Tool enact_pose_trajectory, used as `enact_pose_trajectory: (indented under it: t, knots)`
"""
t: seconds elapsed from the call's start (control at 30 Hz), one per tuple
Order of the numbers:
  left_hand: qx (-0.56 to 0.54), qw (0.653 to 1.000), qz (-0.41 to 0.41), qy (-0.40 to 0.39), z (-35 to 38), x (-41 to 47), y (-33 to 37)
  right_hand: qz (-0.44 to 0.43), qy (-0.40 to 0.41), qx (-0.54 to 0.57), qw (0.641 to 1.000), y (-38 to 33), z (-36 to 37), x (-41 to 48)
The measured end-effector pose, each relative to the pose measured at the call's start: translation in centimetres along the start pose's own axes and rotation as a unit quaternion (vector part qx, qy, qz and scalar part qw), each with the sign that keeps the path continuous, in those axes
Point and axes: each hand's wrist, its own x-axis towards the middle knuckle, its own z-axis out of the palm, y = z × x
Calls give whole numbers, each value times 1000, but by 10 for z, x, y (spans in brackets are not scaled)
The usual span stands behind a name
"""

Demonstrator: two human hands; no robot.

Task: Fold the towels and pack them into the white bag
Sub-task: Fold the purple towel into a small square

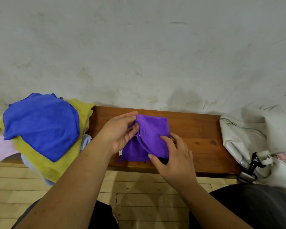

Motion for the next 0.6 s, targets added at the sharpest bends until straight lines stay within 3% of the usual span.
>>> enact_pose_trajectory:
  t: [0.2, 0.33, 0.43, 0.6]
  knots:
    - [18, 1000, -4, -6, -4, -1, 2, 43, -9, 14, 999, -3, -3, 6]
    - [183, 982, 49, 23, -13, 6, -3, 38, -47, 9, 998, 1, -5, 8]
    - [426, 891, 142, 70, -26, 17, -10, 19, -54, -14, 998, 2, -3, 4]
    - [586, 794, 149, 55, -40, 30, -17, 19, -61, -23, 998, 2, -1, 2]
